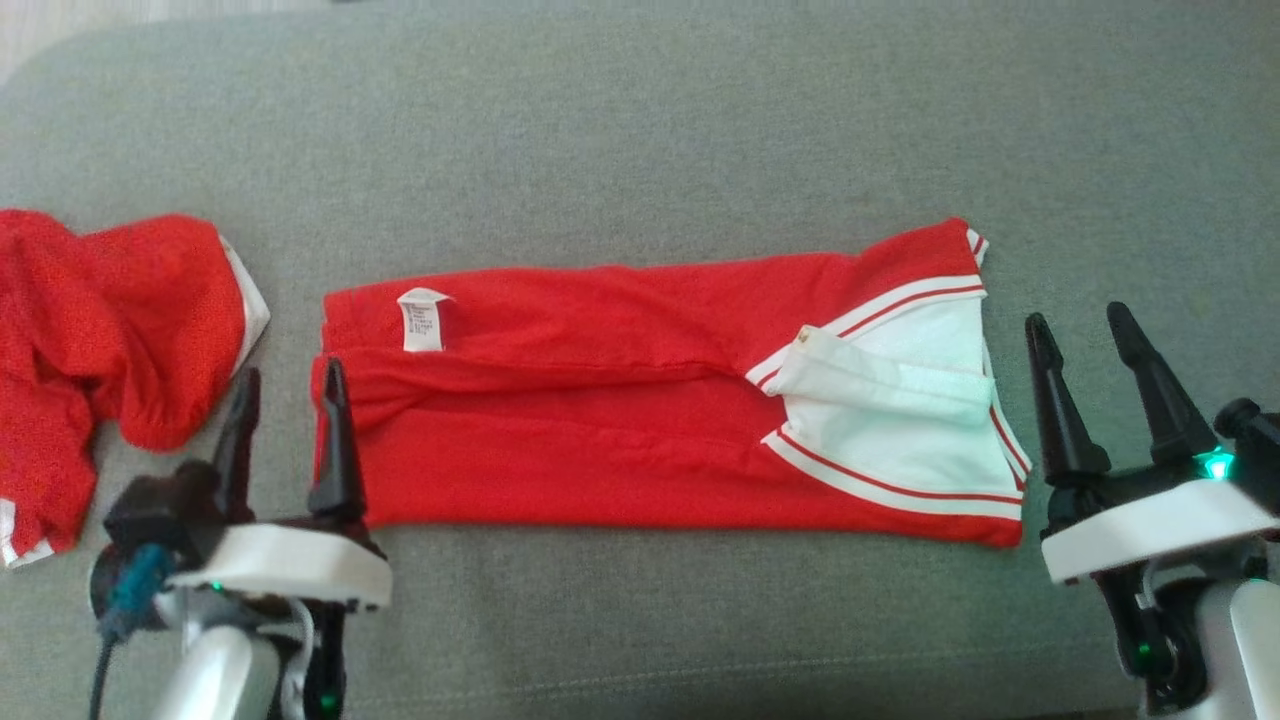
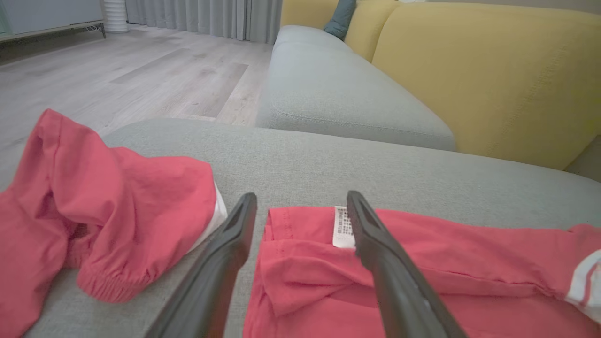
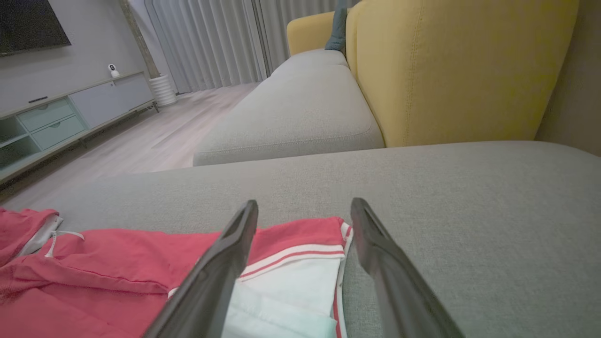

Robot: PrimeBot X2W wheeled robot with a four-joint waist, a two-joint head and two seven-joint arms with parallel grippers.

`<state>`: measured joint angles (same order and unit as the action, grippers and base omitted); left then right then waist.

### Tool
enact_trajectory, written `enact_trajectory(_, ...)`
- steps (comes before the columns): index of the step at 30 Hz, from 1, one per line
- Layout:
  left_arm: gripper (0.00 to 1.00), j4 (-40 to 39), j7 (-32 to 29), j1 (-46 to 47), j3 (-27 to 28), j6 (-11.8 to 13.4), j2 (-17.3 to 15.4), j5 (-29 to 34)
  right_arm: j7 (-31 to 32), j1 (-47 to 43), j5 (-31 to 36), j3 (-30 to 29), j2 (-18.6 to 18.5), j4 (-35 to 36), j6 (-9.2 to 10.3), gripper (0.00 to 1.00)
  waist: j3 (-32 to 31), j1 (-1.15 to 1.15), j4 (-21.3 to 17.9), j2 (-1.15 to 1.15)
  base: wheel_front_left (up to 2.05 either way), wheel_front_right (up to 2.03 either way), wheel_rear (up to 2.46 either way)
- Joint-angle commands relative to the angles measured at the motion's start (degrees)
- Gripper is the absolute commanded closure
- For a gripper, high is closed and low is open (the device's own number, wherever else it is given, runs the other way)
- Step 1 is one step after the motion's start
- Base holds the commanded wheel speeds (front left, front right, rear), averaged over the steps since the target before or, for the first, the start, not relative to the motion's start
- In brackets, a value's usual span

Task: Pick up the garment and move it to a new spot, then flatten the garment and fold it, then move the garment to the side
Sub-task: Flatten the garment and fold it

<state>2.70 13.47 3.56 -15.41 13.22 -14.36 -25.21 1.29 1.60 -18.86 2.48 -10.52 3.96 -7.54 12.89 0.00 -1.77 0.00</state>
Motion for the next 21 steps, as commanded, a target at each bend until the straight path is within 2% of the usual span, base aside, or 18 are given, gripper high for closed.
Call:
enact_trajectory(1,0.0,-2.7,0.4,0.6,1.6,0.5,-1.2,0.7,0.3,0.2,0.5,0.6,-0.2,2.5,0.05,0.0,-0.8,0.0,-0.1,0.0,0.0,0.0,0.0)
enact_trajectory(8,0.0,-5.3,-0.2,-2.1,0.9,1.9,-1.7,1.6,0.0,-1.7,1.0,0.2,0.9,4.4,0.05,0.0,-2.4,0.0,-0.5,0.0,0.0,0.0,0.0)
enact_trajectory(21,0.0,-7.1,-1.0,-3.0,0.8,2.9,-2.3,1.7,0.9,-2.4,1.2,0.4,1.3,6.6,0.05,0.0,-2.2,0.0,-0.9,0.0,0.0,0.0,0.0)
